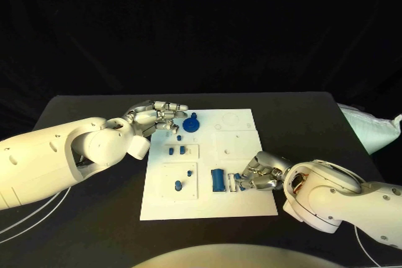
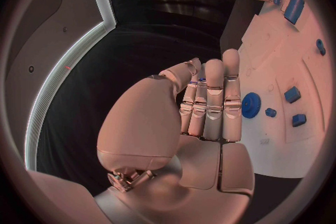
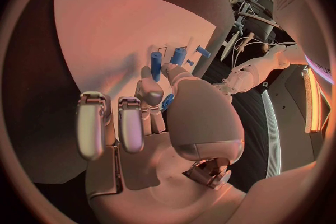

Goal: Assemble the parts on the task board

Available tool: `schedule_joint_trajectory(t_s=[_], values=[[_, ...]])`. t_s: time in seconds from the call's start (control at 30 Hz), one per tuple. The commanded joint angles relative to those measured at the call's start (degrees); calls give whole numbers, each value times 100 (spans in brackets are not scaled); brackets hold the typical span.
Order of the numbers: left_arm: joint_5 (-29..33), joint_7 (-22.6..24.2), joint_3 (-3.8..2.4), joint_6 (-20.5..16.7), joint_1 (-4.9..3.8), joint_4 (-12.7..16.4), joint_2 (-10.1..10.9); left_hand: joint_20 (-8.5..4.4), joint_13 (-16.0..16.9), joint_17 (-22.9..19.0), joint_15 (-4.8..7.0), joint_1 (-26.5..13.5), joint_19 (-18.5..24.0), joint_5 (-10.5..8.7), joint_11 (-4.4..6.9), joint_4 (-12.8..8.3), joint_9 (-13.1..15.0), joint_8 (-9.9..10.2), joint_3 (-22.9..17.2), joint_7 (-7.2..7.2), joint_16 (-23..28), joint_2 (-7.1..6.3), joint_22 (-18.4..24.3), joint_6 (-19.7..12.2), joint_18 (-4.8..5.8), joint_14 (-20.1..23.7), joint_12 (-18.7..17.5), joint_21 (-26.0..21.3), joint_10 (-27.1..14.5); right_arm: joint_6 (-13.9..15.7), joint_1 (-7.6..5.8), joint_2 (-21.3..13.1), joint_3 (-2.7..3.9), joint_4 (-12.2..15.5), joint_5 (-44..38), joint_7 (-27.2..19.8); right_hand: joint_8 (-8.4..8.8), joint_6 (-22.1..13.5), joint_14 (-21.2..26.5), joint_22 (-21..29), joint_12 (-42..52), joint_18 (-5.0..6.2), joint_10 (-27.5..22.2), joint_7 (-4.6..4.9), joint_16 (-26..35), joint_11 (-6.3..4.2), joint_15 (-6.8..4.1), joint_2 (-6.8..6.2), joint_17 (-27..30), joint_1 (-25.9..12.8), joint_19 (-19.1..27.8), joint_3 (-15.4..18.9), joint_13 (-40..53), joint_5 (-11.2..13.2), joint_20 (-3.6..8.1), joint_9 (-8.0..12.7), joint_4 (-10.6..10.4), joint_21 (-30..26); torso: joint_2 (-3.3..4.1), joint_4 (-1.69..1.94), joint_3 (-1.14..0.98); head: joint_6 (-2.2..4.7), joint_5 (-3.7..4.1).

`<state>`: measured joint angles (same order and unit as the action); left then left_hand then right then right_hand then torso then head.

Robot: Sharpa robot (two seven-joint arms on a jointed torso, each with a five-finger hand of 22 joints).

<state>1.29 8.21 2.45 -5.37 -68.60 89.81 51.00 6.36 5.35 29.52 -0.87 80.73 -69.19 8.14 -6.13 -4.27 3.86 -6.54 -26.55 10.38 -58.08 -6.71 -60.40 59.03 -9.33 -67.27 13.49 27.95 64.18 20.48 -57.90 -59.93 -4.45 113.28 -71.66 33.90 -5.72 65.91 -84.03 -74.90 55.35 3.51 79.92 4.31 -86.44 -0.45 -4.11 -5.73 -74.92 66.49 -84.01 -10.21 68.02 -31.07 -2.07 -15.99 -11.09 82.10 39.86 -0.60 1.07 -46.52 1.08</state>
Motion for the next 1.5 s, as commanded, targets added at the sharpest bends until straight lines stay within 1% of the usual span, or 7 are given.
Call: schedule_joint_trajectory(t_s=[0.03,0.27,0.7,0.93,1.07,1.13,1.5], values=[[-4,18,-4,109,0,20,-4,1,6,-9,-10,9,58,-9,-4,-35,-1,-10,10,23,23,45,1,-30,-106,32,7,-31,-52,-77,1,59,0,-47,281,-17,6,47,-493,-209,17,-65,48,-13,-27,0,-23,-8,-978,-73,-100,13,8,-41,38,-10,-43,42,-2,-1,-3,-7,-8],[-4,12,-4,123,0,27,-8,1,6,-9,-10,9,58,-9,-4,-35,-1,-10,10,23,23,45,1,-30,-106,32,7,-31,-52,-114,1,190,0,-152,296,-9,4,51,-493,-207,22,-64,52,-15,-26,-1,-24,0,-977,-85,-100,19,11,-42,39,-14,-51,41,-1,5,-7,-8,-12],[-4,-5,-4,142,-1,30,-7,1,6,-9,-10,9,58,-9,-4,-35,-1,-10,10,23,23,45,1,-30,-106,32,7,-31,-52,-293,7,319,0,-241,209,15,4,53,-493,-206,12,-64,54,-22,-25,-7,-29,11,-976,-106,-99,60,11,81,43,-31,-55,39,2,-6,-5,-32,-35],[-4,-16,-4,150,-1,30,-6,1,6,-9,-10,9,58,-9,-4,-35,-1,-10,10,23,23,45,1,-30,-106,32,7,-31,-52,-348,8,330,0,-250,176,40,7,50,-492,-204,9,-64,55,-14,-21,3,-22,8,-972,-243,-96,211,19,349,40,-57,-129,36,-2,-2,-5,-40,-37],[-5,-23,-4,157,-1,28,-5,1,6,-9,-10,9,58,-9,-4,-35,-1,-10,10,23,23,45,1,-30,-106,32,7,-31,-52,-342,8,331,0,-246,171,31,5,53,-491,-209,25,-64,66,-24,-19,1,-22,28,-970,-437,-97,470,38,794,37,-86,-269,37,-3,-3,-5,-40,-37],[-6,-27,-4,160,-1,27,-5,1,6,-9,-10,9,58,-9,-4,-35,-1,-10,10,23,23,45,1,-30,-106,32,7,-31,-52,-336,8,331,0,-240,169,19,3,54,-492,-213,31,-64,69,-28,-22,-2,-25,58,-976,-501,-98,586,46,922,39,-101,-335,39,-3,-4,-6,-38,-36],[-9,-50,-4,172,-1,23,0,3,5,-18,-13,2,64,-8,-6,-40,1,-16,13,26,19,56,0,-31,-106,38,20,-32,-70,-292,12,243,0,-146,71,-35,-17,78,-498,-233,74,-67,99,-47,-36,-16,-35,206,-1000,-712,-105,954,85,1046,48,-161,-541,48,-1,-9,-6,-40,-36]])
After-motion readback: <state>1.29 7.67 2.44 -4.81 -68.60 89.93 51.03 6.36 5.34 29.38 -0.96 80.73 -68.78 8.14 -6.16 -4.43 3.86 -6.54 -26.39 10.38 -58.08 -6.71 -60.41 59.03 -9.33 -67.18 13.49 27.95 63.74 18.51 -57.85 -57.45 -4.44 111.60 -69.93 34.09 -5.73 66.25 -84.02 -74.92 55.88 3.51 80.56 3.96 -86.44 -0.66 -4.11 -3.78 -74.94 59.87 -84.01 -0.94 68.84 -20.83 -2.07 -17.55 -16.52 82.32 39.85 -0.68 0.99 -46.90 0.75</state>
